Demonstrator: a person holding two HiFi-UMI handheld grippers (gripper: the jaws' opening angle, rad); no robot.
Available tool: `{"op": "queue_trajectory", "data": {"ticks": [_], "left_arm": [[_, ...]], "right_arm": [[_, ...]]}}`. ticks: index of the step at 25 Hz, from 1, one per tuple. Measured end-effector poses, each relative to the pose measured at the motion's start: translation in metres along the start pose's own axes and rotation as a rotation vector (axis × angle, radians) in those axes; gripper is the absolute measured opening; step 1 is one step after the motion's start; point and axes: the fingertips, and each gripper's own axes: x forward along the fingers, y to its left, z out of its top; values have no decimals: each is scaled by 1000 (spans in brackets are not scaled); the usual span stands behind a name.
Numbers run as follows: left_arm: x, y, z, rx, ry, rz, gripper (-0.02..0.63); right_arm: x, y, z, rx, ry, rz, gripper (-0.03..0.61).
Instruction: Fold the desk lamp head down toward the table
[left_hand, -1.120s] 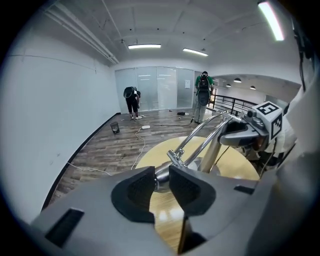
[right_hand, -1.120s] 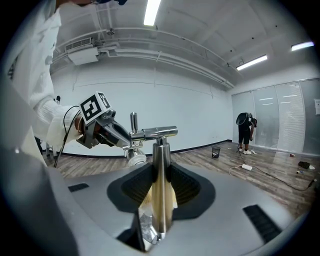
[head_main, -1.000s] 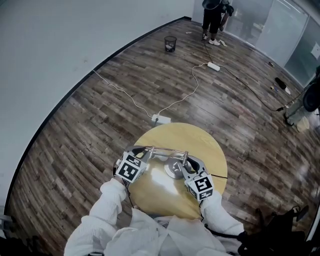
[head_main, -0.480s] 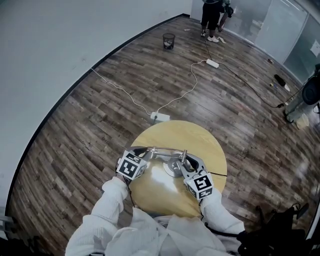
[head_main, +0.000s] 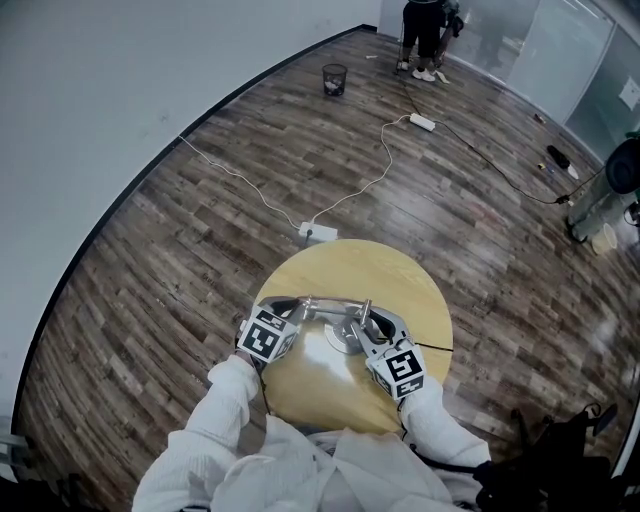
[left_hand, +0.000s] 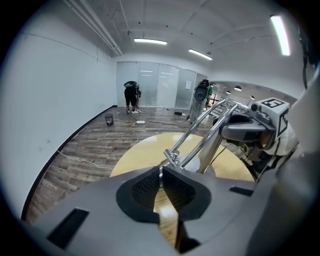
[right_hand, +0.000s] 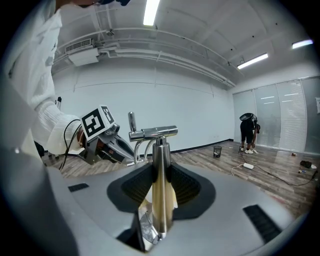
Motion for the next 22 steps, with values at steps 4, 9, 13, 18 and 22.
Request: {"op": "queue_trajectory", "data": {"ticks": [4, 9, 13, 18, 22], "left_arm": [[3, -2, 0, 1, 1, 8, 5], [5, -2, -1, -17, 1, 5, 5], [5, -3, 0, -20, -9, 7, 5], [2, 0, -1, -40, -84, 35, 8], [-24, -5, 4, -60, -189, 95, 5]], "right_arm": [[-1, -1, 1, -1, 0, 3, 114], [0, 0, 1, -1, 1, 4, 114], [0, -1, 0, 2, -4, -7, 114], [0, 0, 1, 27, -6, -28, 114], [-12, 0, -1, 87, -12, -78, 114]]}}
